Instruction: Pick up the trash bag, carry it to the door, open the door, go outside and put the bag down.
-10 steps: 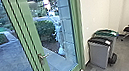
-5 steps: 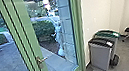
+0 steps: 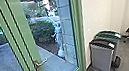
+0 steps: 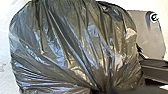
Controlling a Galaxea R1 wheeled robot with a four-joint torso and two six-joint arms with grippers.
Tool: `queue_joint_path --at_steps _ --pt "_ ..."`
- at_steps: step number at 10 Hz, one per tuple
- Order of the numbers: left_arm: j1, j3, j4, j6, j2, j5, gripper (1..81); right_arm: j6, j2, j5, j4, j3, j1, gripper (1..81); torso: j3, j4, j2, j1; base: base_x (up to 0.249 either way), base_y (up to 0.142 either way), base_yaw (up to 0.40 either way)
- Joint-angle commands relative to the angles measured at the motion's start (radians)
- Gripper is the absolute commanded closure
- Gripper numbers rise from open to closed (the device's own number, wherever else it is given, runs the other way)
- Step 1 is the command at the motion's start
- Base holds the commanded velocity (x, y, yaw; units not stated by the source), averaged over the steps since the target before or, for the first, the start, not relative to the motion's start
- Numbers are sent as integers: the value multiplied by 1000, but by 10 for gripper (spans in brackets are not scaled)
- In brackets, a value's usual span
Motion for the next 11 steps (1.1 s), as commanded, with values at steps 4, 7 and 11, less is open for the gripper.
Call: queue_joint_path --at_steps 4,7,11 --pt "-48 -1 5 7 -5 65 811 -2 4 -61 0 0 34 10 0 0 0 0 134 0 0" --pt "-47 -1 5 7 -4 65 811 -2 4 -61 0 0 33 10 0 0 0 0 129 0 0" --pt "-47 -1 6 7 -4 65 811 -2 4 -59 0 0 31 10 0 0 0 0 117 0 0"
